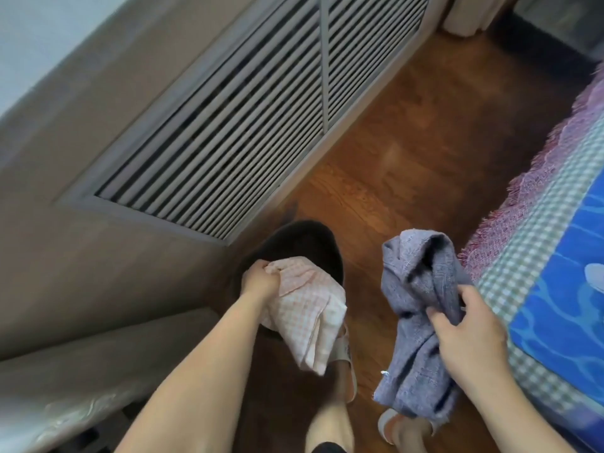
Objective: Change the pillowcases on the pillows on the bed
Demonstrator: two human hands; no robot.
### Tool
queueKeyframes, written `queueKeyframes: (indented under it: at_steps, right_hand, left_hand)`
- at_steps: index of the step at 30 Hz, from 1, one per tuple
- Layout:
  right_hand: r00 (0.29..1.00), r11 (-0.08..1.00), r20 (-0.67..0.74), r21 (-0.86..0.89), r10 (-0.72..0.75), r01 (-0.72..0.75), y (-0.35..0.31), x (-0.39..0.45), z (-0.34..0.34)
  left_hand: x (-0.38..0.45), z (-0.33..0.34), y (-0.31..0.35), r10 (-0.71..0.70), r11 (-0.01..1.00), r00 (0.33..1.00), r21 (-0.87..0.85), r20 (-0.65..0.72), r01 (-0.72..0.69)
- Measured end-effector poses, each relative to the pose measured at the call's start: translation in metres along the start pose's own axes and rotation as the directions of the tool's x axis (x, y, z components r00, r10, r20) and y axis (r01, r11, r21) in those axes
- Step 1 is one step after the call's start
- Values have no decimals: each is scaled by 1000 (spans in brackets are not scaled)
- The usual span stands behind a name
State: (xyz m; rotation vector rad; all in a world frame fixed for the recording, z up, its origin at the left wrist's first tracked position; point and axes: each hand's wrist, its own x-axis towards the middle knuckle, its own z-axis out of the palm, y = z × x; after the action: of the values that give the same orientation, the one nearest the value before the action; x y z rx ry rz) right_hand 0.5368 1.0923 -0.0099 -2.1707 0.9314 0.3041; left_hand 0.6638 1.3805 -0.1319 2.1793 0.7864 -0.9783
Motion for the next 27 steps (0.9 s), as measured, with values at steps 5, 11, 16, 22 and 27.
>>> queueKeyframes:
  at_steps: [5,11,16,22,27]
  right_hand:
    - [997,997,77,78,-28,22,-20,-15,5]
    - [950,769,293,582,107,-266,-64,-52,47]
    - [678,694,733,516,-54,-502,-77,-74,98]
    - [789,819,615,452,2,-354,-55,-48,93]
    - [845,823,518,418,132,-385,-15,-30,76]
  left_hand:
    - [-47,17,5,73,988,997,135,-19,-70]
    - [-142,21,-20,182,849,885,-523,428,78]
    - [-168,-18,-40,144,859,975,-511,169,-39]
    - [-46,18,-40,63,956,996,-289,57,-44]
    - [17,56,-24,-98,990,995,97,-34,100]
